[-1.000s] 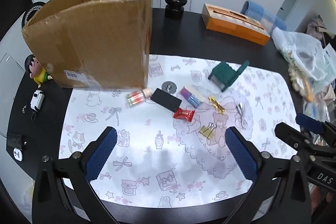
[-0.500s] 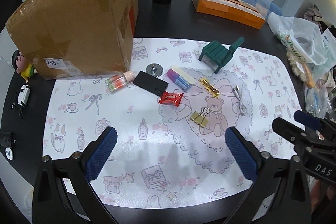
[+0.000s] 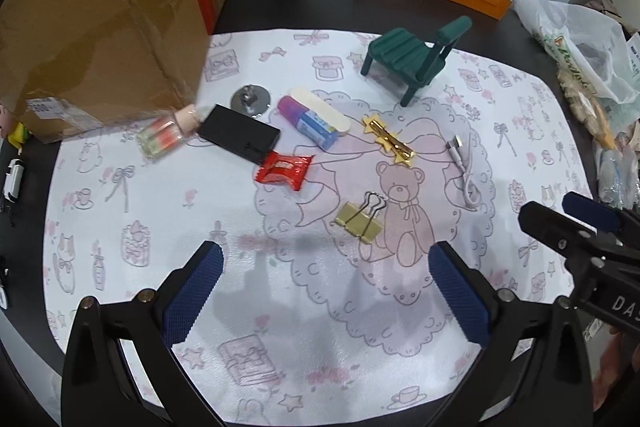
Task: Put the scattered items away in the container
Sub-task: 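Grasp the gold binder clip with left tool while right tool grasps the white USB cable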
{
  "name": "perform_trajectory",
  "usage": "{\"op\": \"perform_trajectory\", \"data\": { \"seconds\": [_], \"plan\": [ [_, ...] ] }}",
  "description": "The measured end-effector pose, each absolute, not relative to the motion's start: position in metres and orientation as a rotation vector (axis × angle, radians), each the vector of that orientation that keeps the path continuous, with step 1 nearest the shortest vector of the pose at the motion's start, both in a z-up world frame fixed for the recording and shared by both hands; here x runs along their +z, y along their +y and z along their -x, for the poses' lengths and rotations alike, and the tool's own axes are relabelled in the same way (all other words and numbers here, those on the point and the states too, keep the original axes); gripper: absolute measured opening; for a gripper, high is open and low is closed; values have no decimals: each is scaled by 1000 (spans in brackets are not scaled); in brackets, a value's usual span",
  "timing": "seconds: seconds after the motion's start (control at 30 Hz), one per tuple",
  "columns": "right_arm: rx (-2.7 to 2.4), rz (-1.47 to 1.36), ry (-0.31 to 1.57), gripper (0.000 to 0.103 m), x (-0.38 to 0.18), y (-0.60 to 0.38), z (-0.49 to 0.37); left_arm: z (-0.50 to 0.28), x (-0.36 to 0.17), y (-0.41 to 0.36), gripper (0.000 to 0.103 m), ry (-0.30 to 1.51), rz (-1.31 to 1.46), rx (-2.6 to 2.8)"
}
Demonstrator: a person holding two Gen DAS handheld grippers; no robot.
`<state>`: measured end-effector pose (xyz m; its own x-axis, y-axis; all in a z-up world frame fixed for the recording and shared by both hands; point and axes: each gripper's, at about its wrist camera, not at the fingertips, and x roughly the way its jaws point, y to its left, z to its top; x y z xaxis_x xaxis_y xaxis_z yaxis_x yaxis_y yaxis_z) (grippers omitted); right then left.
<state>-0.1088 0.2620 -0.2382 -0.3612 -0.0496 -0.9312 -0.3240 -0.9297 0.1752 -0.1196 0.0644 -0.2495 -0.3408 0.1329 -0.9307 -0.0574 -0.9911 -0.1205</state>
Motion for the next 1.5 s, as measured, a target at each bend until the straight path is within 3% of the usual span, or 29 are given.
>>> {"op": "perform_trajectory", "data": {
  "seconds": [0.3, 0.67, 0.77, 0.9, 1.0, 1.5],
  "plan": [
    [2383, 1749, 523, 69, -273, 273, 132, 137, -290, 78, 90, -74, 1829, 2434],
    [2363, 1819, 482, 55, -300, 272, 159, 142, -299, 95, 88, 50, 1798, 2482],
    [2358, 1815, 397, 46, -300, 267, 163, 140, -297, 99, 74, 65, 1784, 2491],
    [2363, 1806, 308, 24, -299, 259, 165, 136, -293, 107, 48, 78, 1765, 2488],
    [2365, 1806, 311, 17, -297, 256, 160, 132, -292, 113, 36, 90, 1750, 2480],
    [2359, 1790, 476, 14, -289, 265, 143, 127, -280, 114, 35, 52, 1730, 2444]
  ]
}}
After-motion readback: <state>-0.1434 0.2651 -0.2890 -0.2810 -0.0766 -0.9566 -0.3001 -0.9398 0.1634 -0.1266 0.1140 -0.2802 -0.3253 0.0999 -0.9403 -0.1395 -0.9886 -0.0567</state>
